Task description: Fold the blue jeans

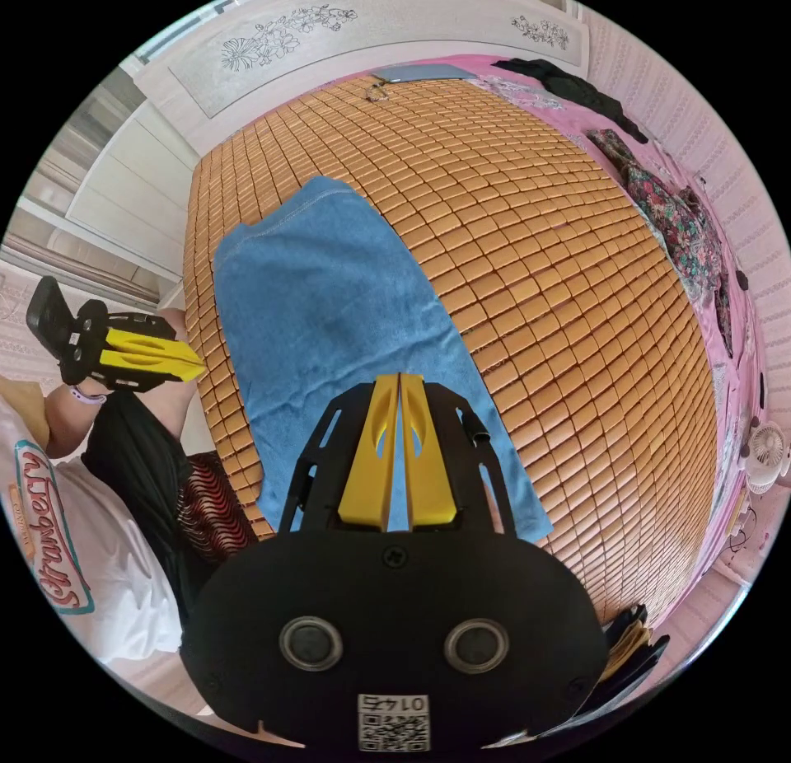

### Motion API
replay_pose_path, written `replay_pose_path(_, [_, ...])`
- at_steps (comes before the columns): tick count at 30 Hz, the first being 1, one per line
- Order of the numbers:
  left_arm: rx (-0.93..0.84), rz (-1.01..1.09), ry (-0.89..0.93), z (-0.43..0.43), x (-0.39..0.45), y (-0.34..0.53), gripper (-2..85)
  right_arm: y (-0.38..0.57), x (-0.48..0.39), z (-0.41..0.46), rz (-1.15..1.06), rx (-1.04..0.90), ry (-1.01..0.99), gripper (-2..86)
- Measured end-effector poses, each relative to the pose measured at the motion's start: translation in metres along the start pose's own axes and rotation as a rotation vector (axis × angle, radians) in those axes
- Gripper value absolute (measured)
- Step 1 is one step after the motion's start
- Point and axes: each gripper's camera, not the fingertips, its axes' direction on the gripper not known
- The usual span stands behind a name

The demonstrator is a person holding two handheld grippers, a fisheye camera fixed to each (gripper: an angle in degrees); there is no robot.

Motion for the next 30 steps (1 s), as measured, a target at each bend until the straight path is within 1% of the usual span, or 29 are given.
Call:
replay_pose_path(2, [-0.031, 0.02, 0.06, 0.033, 0.022, -0.013, -0.5, -0.016, -0.006, 0.011, -0.029, -0.03, 0.024, 0.1])
replay_pose_path(4, [-0.094, 0.052, 0.04, 0.056, 0.033, -0.016, -0.6, -0.035, -0.007, 0.02, -0.036, -0.067, 0.04, 0.1])
replay_pose_path(6, [-0.189, 0.099, -0.002, 0.078, 0.039, -0.013, -0.6, -0.055, -0.008, 0.045, -0.057, -0.183, 0.099, 0.1])
replay_pose_path(8, [-0.207, 0.14, -0.012, 0.085, 0.042, -0.011, -0.7, -0.063, -0.013, 0.049, -0.072, -0.197, 0.142, 0.1])
replay_pose_path(11, [-0.241, 0.214, -0.048, 0.089, 0.051, -0.015, -0.7, -0.066, -0.023, 0.055, -0.158, -0.253, 0.214, 0.1])
replay_pose_path(13, [-0.234, 0.228, -0.06, 0.091, 0.052, -0.014, -0.7, -0.068, -0.025, 0.057, -0.2, -0.31, 0.223, 0.1])
replay_pose_path(15, [-0.227, 0.217, -0.051, 0.091, 0.05, -0.014, -0.7, -0.074, -0.022, 0.058, -0.263, -0.426, 0.202, 0.0])
replay_pose_path(18, [-0.23, 0.2, -0.037, 0.092, 0.046, -0.016, -0.6, -0.07, -0.009, 0.065, -0.184, -0.425, 0.177, 0.0])
replay_pose_path(22, [-0.243, 0.205, -0.051, 0.094, 0.044, -0.02, -0.5, -0.045, 0.001, 0.063, -0.133, -0.362, 0.167, 0.0])
replay_pose_path(25, [-0.205, 0.223, -0.018, 0.091, 0.036, -0.019, -0.4, 0.009, 0.024, 0.041, -0.005, -0.107, 0.059, -0.1])
replay_pose_path(26, [-0.18, 0.216, 0.016, 0.086, 0.029, -0.018, 0.2, 0.044, 0.031, 0.03, 0.067, 0.032, 0.016, -0.1])
replay_pose_path(27, [-0.171, 0.202, 0.045, 0.083, 0.024, -0.017, 0.6, 0.085, 0.035, 0.022, 0.144, 0.132, 0.016, -0.2])
replay_pose_path(28, [-0.14, 0.156, 0.106, 0.075, 0.013, -0.016, 1.2, 0.108, 0.036, 0.018, 0.185, 0.169, 0.023, -0.2])
replay_pose_path(30, [-0.069, 0.058, 0.163, 0.059, -0.008, -0.013, 2.1, 0.204, 0.037, 0.009, 0.365, 0.288, 0.005, 1.3])
